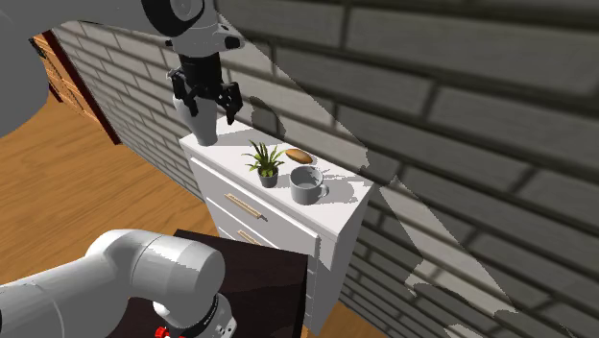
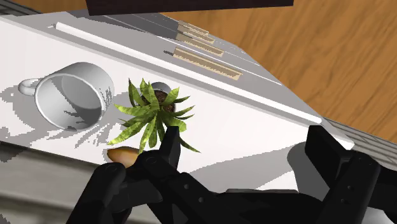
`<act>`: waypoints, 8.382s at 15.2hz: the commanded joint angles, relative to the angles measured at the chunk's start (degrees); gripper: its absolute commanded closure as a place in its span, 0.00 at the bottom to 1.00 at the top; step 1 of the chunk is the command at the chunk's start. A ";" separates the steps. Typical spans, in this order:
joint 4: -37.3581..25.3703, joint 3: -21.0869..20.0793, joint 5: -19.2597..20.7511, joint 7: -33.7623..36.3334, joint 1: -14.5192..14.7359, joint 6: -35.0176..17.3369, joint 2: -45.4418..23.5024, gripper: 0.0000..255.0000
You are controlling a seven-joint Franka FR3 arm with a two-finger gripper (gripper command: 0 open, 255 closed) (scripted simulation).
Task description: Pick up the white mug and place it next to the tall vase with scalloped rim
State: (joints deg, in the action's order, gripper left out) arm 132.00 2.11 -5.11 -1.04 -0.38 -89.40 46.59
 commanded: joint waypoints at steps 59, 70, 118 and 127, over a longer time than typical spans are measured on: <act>8.72 11.12 14.91 -12.29 -7.87 -24.39 -19.77 1.00; 1.44 10.28 14.30 -12.73 -7.64 -15.57 -18.21 1.00; -44.31 7.11 11.24 -13.18 -5.70 19.62 -29.04 1.00; -49.16 -1.30 8.27 0.05 -1.45 20.43 -33.98 1.00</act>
State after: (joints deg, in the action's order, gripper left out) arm 83.25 1.82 3.45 -2.69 -2.37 -69.07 13.02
